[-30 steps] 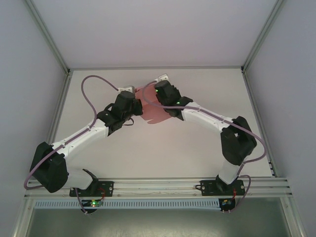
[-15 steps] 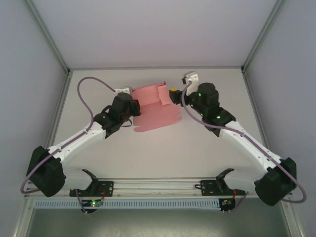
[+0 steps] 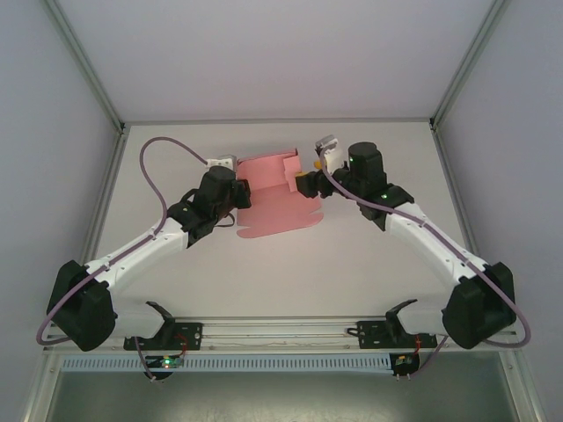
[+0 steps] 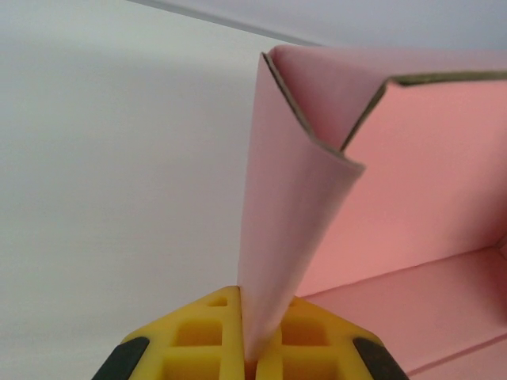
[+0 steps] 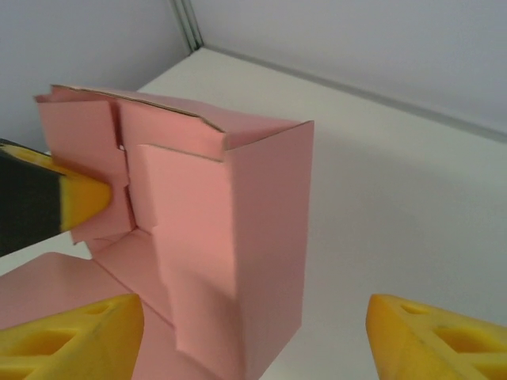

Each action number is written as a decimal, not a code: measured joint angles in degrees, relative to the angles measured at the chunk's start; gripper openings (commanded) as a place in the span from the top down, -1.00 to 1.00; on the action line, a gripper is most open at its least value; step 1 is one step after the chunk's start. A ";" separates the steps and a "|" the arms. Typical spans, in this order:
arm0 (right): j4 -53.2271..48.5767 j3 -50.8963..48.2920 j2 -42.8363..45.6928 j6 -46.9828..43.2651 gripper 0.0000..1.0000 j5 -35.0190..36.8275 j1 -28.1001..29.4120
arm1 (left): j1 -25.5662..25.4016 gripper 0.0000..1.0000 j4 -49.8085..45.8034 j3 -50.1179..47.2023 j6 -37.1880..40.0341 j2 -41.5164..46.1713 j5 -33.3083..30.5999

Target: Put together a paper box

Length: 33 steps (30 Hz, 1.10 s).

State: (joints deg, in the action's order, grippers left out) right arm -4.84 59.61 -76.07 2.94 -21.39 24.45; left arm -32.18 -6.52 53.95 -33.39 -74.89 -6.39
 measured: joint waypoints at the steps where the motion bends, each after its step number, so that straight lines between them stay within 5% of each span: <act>1: -0.20 0.72 -1.18 -0.04 -0.41 0.04 -0.11 | 0.00 1.00 0.13 0.00 0.15 0.00 0.28; 4: -0.83 3.61 -5.18 -0.17 -0.34 -0.24 -0.33 | 0.00 1.00 0.46 0.00 0.26 0.00 0.50; 8: -1.36 7.02 -9.40 -0.57 0.21 -0.74 -0.17 | 0.04 1.00 0.44 0.00 0.33 0.00 0.09; 10: -1.81 7.96 -10.58 -0.46 0.31 0.57 0.22 | 0.04 1.00 0.44 0.00 0.35 0.00 0.02; 12: -2.73 8.76 -11.23 -0.37 0.32 3.39 1.01 | 0.04 1.00 0.39 0.00 0.35 -0.02 -0.13; 18: -6.01 13.68 -15.50 -3.54 0.90 21.27 6.16 | 0.04 1.00 0.26 0.52 -0.09 -0.92 -0.28; 25: -7.72 21.29 -25.49 -5.29 1.00 46.84 12.04 | -0.50 1.00 -2.64 4.07 -3.65 -3.19 -0.13; 33: -4.50 23.93 -30.38 -9.35 1.00 63.98 13.62 | -5.35 1.00 -9.62 12.39 -10.97 -5.66 -3.26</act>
State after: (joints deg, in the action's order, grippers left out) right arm -9.34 83.55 -106.45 -6.42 42.59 38.06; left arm -37.54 -16.14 66.35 -44.36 -80.55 -9.65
